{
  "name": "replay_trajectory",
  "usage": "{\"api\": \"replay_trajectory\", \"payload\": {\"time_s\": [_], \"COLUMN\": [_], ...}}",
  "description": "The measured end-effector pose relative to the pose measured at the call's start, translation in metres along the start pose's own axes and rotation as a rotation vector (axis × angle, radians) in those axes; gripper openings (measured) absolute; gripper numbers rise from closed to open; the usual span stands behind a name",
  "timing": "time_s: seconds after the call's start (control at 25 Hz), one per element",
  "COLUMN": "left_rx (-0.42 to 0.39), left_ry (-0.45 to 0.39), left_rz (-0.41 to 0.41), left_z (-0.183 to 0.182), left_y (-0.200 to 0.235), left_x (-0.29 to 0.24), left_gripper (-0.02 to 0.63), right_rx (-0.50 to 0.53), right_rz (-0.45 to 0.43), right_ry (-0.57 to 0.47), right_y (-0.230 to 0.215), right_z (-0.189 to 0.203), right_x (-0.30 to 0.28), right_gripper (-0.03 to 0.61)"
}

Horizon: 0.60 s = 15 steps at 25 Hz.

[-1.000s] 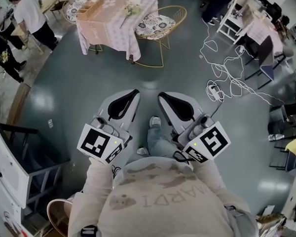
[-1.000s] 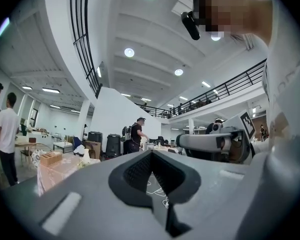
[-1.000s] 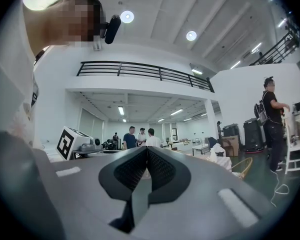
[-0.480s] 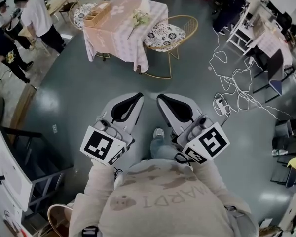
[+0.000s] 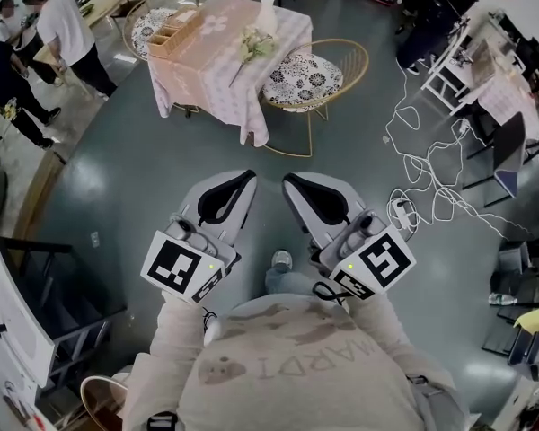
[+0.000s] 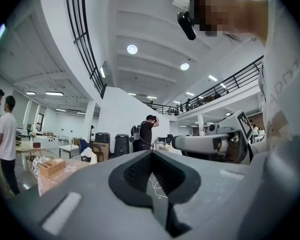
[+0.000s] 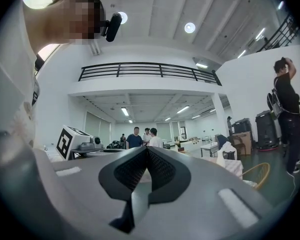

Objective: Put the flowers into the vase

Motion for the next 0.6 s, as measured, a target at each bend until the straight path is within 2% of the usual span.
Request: {"api": "replay_trajectory", "payload": {"time_s": [0.32,0.6], "left_rx": [0.001,-0.007], "left_ry": [-0.003,0.016], "left_rz": [-0.035,-0.044], "left_z": [0.007,0.009], "left_y": [0.024,0.029], "left_x": [-0.075,-0.109], "left_gripper": [0.000,0.000], "right_rx": [-0.019,-0.042], "right_rz": [-0.032,-0.065], "right_ry": [0.007,0.014], "right_y": [-0.080,-0.119], "right_z": [-0.009,-0.014], "right_x": [-0.013,-0.023], "right_gripper": [0.028,0.028]}}
Point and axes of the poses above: the fingertips, and each gripper's own axes: x backward along the fingers, y to its left, z out of its underside, the point moved 8 cm from there along x, backward along the fingers, and after that the axes turned 9 degrees about -x, right-handed, at the moved point
